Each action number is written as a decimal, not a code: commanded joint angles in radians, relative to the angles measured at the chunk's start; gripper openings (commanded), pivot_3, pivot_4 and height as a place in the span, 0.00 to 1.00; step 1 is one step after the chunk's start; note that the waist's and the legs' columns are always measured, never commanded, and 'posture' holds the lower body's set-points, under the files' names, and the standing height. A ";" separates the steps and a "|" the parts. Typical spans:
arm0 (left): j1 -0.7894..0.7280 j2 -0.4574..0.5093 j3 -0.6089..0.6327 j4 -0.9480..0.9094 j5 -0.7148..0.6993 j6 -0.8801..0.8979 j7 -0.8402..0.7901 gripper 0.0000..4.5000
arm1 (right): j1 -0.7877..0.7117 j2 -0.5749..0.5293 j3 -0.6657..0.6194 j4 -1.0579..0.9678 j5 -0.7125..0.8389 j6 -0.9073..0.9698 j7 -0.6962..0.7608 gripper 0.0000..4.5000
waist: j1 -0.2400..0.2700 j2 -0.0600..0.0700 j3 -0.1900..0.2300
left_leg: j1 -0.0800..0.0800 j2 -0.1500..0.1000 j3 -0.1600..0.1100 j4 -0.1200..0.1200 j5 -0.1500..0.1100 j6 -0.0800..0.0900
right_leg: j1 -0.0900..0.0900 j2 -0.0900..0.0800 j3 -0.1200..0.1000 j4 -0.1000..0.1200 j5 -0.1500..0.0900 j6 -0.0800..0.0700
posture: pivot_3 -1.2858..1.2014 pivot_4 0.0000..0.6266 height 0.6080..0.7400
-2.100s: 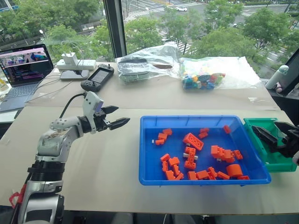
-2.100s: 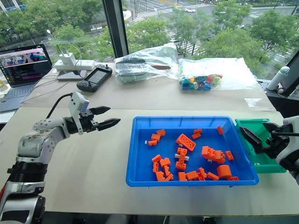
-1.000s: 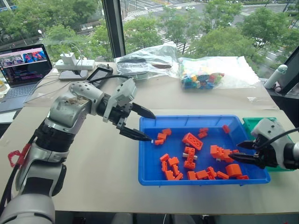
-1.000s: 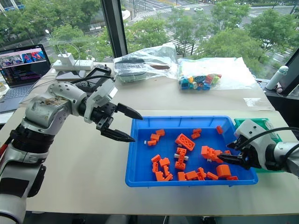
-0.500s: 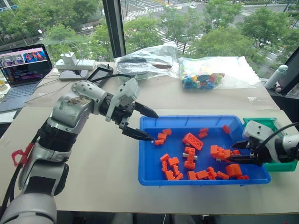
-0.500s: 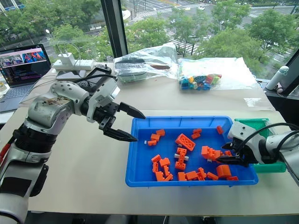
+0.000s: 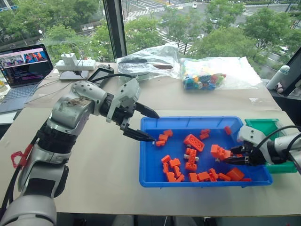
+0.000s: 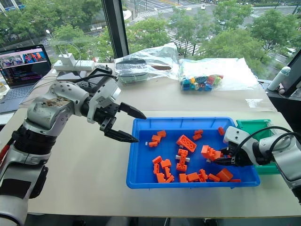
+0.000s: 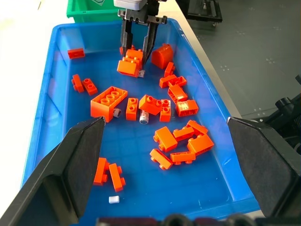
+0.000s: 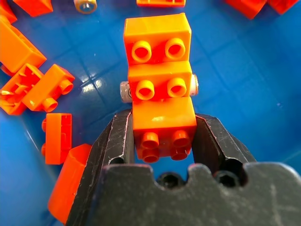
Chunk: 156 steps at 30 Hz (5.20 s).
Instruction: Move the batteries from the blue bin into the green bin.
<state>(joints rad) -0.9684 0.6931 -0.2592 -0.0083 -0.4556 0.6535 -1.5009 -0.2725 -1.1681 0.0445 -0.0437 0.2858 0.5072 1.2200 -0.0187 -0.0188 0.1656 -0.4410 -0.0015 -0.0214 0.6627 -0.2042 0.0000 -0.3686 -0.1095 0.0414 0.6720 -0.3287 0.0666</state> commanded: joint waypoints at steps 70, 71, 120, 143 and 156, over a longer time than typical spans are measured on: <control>-0.024 -0.027 0.032 -0.018 -0.007 -0.009 0.036 1.00 | -0.067 0.093 0.038 0.034 -0.116 -0.012 -0.034 0.56 | -0.006 0.000 0.000 | 0.000 0.000 -0.001 0.000 0.000 0.000 | -0.001 0.000 0.000 0.006 0.000 0.000 | 0.52 0.24 0.98; -0.024 -0.029 0.032 -0.016 -0.007 -0.011 0.037 1.00 | -0.066 0.083 0.026 0.023 -0.112 -0.005 -0.033 0.56 | -0.006 0.000 0.000 | 0.000 0.000 -0.001 0.000 0.000 0.000 | -0.001 0.000 0.000 0.006 0.000 0.000 | 0.52 0.24 0.98; -0.033 -0.050 0.034 0.060 0.016 -0.057 0.030 1.00 | -0.293 0.151 -0.036 -0.235 0.091 0.397 -0.137 0.99 | -0.019 0.005 0.002 | -0.001 0.000 -0.001 0.000 0.000 0.000 | -0.001 0.000 0.000 0.007 0.000 0.000 | 0.52 0.24 0.98; 0.037 0.041 0.042 0.036 0.021 -0.031 0.000 1.00 | -0.293 0.308 0.101 -0.008 -0.005 0.262 -0.210 0.99 | -0.023 0.005 0.002 | -0.001 0.000 -0.002 0.001 0.000 0.000 | -0.002 0.000 0.000 0.008 0.000 0.000 | 0.52 0.24 0.98; 0.033 0.035 0.038 0.044 0.034 -0.052 0.015 1.00 | -0.294 0.358 0.127 0.036 -0.027 0.247 -0.227 0.62 | -0.023 0.005 0.002 | -0.001 0.000 -0.002 0.001 0.000 0.000 | -0.002 0.000 0.000 0.008 0.000 0.000 | 0.52 0.24 0.98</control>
<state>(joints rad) -0.9275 0.7218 -0.2394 0.0533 -0.4246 0.6157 -1.4856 -0.5565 -0.8114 0.1759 0.0027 0.2688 0.7812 0.9975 -0.0421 -0.0137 0.1674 -0.4421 -0.0018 -0.0230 0.6633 -0.2041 -0.0002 -0.3707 -0.1092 0.0409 0.6805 -0.3288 0.0664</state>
